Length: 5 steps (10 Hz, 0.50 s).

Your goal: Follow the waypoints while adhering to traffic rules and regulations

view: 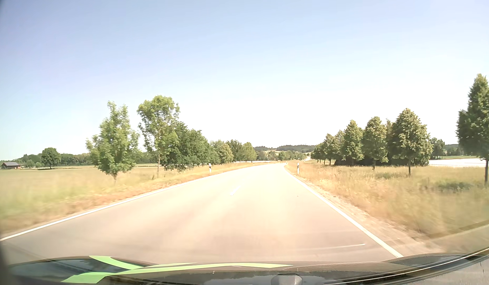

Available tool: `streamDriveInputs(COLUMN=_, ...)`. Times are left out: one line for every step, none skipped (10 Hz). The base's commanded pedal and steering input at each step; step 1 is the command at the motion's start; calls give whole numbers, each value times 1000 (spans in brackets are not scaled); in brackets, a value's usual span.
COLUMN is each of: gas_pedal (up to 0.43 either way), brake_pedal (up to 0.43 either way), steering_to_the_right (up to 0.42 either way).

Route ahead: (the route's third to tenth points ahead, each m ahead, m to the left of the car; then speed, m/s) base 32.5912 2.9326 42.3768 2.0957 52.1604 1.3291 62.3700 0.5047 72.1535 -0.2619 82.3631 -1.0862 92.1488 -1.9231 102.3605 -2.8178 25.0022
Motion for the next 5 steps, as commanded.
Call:
streamDriveInputs(gas_pedal=248, brake_pedal=0, steering_to_the_right=6)
streamDriveInputs(gas_pedal=268, brake_pedal=0, steering_to_the_right=5)
streamDriveInputs(gas_pedal=268, brake_pedal=0, steering_to_the_right=5)
streamDriveInputs(gas_pedal=260, brake_pedal=0, steering_to_the_right=5)
streamDriveInputs(gas_pedal=228, brake_pedal=0, steering_to_the_right=5)
